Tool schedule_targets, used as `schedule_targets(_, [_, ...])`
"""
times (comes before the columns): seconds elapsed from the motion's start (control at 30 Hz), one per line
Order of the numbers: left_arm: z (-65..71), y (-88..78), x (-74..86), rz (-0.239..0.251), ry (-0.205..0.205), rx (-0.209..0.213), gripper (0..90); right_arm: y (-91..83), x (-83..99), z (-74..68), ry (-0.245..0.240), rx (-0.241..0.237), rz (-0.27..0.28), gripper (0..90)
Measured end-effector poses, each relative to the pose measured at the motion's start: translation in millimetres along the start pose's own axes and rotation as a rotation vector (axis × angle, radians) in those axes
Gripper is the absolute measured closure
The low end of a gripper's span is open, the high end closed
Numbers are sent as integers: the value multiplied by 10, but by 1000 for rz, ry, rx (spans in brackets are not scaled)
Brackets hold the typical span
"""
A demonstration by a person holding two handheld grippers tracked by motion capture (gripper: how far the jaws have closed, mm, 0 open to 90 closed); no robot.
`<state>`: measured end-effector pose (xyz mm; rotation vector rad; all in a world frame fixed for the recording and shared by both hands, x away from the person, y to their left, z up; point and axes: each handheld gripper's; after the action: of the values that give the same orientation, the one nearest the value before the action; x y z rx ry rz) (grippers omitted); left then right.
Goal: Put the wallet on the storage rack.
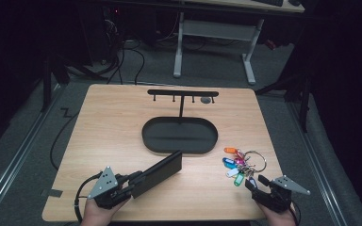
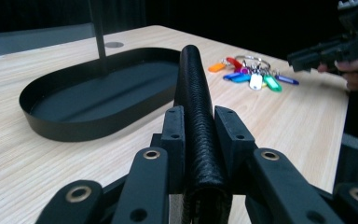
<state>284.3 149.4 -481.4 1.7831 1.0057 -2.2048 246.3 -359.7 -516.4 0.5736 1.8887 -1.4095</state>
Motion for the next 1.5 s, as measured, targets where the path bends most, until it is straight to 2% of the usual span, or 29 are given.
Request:
schedule_targets(0.3, [-55, 155, -293, 45, 15, -12, 757, -43, 19, 1, 3, -3, 10, 357])
schedule_targets(0.5, [-123, 284, -451, 59, 52, -35, 758, -47, 21, 8, 7, -9, 12, 357])
schedule_targets(0.77, [-235, 476, -559, 45, 81, -55, 758, -42, 23, 28, 13, -10, 13, 357])
schedule_targets(1.17, [-407, 770, -717, -4, 121, -72, 764, -33, 24, 37, 12, -9, 11, 357])
schedule_targets(1.23, [-431, 814, -762, 1, 136, -77, 765, -34, 25, 40, 13, -9, 10, 357])
schedule_targets(1.43, [-484, 924, -896, -21, 216, -98, 766, -48, 28, 52, 13, -6, 14, 357])
schedule_targets(1.5, [-494, 959, -921, -29, 256, -104, 766, -48, 30, 52, 20, -5, 12, 357])
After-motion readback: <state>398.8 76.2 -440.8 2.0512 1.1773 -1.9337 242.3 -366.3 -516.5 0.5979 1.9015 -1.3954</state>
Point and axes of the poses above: each handheld gripper's, and its own axes: y roughly forward along the jaws, x roughly out of its underside, z roughly to its right, and after that the axes turned 7 degrees about -z, right-handed
